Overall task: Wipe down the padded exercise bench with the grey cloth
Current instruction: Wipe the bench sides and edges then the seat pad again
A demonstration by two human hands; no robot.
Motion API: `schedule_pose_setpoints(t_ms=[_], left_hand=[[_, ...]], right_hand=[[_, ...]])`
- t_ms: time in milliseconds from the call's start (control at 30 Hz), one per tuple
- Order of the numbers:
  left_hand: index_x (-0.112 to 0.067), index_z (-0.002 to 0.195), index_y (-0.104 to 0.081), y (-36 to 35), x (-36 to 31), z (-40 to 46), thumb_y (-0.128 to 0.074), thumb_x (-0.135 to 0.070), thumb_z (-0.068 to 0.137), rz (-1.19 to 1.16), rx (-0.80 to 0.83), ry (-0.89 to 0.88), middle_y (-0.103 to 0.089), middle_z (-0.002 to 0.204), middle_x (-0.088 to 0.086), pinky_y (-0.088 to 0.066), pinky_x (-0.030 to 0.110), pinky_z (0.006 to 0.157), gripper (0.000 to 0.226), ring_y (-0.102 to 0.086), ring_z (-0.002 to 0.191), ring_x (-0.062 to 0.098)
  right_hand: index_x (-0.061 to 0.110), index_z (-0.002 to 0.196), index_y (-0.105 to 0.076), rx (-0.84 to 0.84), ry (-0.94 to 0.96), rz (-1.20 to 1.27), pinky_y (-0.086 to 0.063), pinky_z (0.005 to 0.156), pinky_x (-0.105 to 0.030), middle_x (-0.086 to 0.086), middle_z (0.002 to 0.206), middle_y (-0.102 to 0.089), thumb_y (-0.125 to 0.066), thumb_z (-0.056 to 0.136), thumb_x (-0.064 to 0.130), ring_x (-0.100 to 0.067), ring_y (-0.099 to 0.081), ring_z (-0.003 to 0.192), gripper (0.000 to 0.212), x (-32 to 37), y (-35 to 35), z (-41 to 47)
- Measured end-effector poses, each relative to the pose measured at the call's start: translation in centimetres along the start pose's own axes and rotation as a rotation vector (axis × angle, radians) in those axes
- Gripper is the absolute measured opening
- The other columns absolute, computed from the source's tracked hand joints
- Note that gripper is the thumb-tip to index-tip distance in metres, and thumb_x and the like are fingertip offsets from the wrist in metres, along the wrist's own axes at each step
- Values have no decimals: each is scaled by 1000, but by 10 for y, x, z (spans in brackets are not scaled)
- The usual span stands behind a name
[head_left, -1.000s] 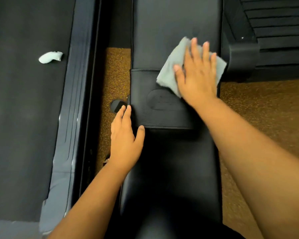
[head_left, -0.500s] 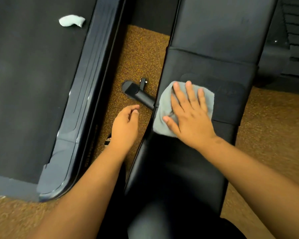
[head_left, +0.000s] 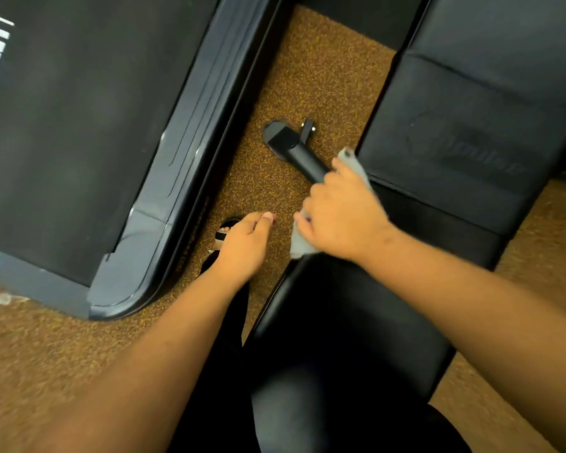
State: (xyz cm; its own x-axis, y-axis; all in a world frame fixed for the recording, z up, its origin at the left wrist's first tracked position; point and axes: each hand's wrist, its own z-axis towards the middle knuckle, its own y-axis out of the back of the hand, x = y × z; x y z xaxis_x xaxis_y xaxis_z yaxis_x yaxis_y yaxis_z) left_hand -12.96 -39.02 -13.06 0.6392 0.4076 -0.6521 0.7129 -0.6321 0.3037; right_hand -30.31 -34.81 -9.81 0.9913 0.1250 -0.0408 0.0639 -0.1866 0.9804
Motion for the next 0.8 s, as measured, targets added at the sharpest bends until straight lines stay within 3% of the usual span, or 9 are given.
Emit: schedule_pose_setpoints(t_ms=[67,133,233,333,433,533,633,733,800], left_hand=[[-26,103,-67,7,2,2,-39,-56,80,-12,-8,15,-68,111,1,-42,48,103,47,-60,108,23],[-30,93,-66,14,4,3,-40,-59,78,-16,-9,40,-69,106,-1,-44,49,102,42,-61,106,24],[-32,87,-65,24,10,2,-42,-54,80,-40,-11,41,-68,95,-8,-44,49,101,33,-61,106,26],[-32,87,-66,30,21,2,-45,-53,84,-56,-5,50,-67,93,-13,-44,48,103,30,-62,105,23],[-27,97,-66,31,28,1,-45,-38,100,-70,5,39,-67,97,-10,-43,44,105,24,-61,96,12],[-21,104,-66,24,28,-2,-43,-33,102,-52,10,37,-69,108,-1,-44,33,99,26,-60,94,10],[-28,92,-66,17,20,-4,-45,-42,95,-25,-2,3,-70,97,-8,-45,39,101,26,-63,100,16],[-14,104,-67,12,8,-7,-44,-30,102,-59,9,-10,-66,92,-10,-48,30,97,29,-62,89,7],[-16,103,-66,13,2,-7,-42,-28,103,-52,2,-22,-67,94,-7,-47,33,95,27,-60,83,4]], right_hand=[[15,70,-70,53,103,87,-39,78,-42,-8,65,-61,-47,91,39,-26,-52,63,39,37,-13,-14],[16,73,-68,96,194,121,-36,71,-41,-7,69,-60,-47,92,40,-27,-51,63,37,66,-24,-27],[19,73,-68,60,256,86,-35,76,-42,-4,69,-61,-48,91,45,-26,-53,64,37,65,-28,-26],[16,65,-67,-24,132,-20,-36,85,-46,-5,61,-62,-44,88,44,-26,-55,60,43,19,-17,-3],[15,61,-69,-19,22,-84,-34,72,-37,-5,55,-59,-38,89,41,-26,-53,57,48,-15,-6,17],[17,59,-68,15,8,-85,-31,68,-34,-2,56,-61,-34,85,41,-24,-53,57,50,9,-7,15],[18,64,-67,61,121,44,-26,64,-37,-5,63,-62,-44,86,43,-25,-54,61,41,61,-21,-13],[18,77,-65,90,182,155,-33,74,-42,-6,74,-59,-44,93,44,-27,-51,72,37,90,-33,-38],[15,85,-64,26,201,186,-36,86,-44,-7,82,-58,-45,96,43,-29,-52,80,36,77,-33,-44]])
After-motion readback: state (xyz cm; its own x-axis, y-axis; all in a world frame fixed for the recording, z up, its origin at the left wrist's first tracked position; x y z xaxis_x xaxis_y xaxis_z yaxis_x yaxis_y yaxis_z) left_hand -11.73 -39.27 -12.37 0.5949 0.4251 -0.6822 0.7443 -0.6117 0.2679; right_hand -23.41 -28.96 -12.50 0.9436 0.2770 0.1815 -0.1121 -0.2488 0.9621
